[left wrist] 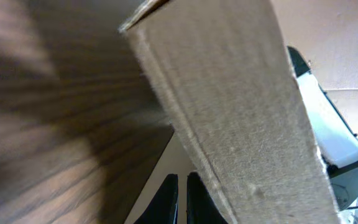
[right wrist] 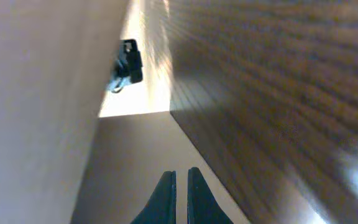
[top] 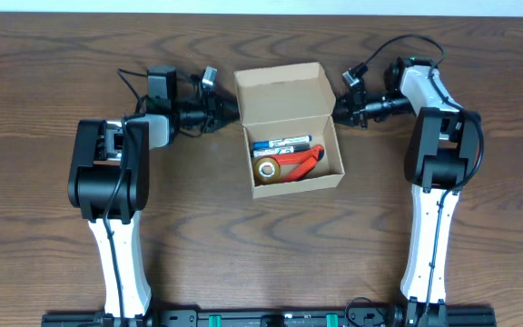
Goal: Pack container
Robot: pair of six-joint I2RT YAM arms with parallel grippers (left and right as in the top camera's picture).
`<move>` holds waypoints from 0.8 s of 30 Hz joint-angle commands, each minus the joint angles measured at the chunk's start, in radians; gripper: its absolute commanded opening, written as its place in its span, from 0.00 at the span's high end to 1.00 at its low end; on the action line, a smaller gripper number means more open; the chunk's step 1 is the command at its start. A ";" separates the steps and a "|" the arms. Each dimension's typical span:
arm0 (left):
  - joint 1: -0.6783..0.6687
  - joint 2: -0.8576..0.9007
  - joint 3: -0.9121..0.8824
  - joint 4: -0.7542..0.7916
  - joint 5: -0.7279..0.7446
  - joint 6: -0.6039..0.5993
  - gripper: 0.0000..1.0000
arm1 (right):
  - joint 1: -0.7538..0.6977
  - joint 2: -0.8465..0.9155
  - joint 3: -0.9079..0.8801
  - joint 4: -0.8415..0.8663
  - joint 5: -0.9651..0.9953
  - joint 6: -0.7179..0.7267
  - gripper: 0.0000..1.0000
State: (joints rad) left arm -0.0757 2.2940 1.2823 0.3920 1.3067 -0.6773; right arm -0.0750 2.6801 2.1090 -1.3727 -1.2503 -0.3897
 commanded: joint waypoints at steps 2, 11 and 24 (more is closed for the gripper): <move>-0.003 0.008 0.050 0.002 0.032 -0.015 0.94 | 0.014 0.014 0.012 0.003 -0.007 0.019 0.99; -0.004 -0.005 0.062 0.003 0.048 -0.017 0.94 | 0.019 0.001 0.179 -0.124 0.166 0.019 0.99; -0.004 -0.058 0.063 0.006 0.051 0.002 0.94 | 0.053 0.000 0.433 -0.240 0.311 0.065 0.99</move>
State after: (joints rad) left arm -0.0757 2.2860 1.3243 0.3931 1.3361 -0.6842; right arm -0.0441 2.6808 2.5134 -1.6054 -0.9546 -0.3428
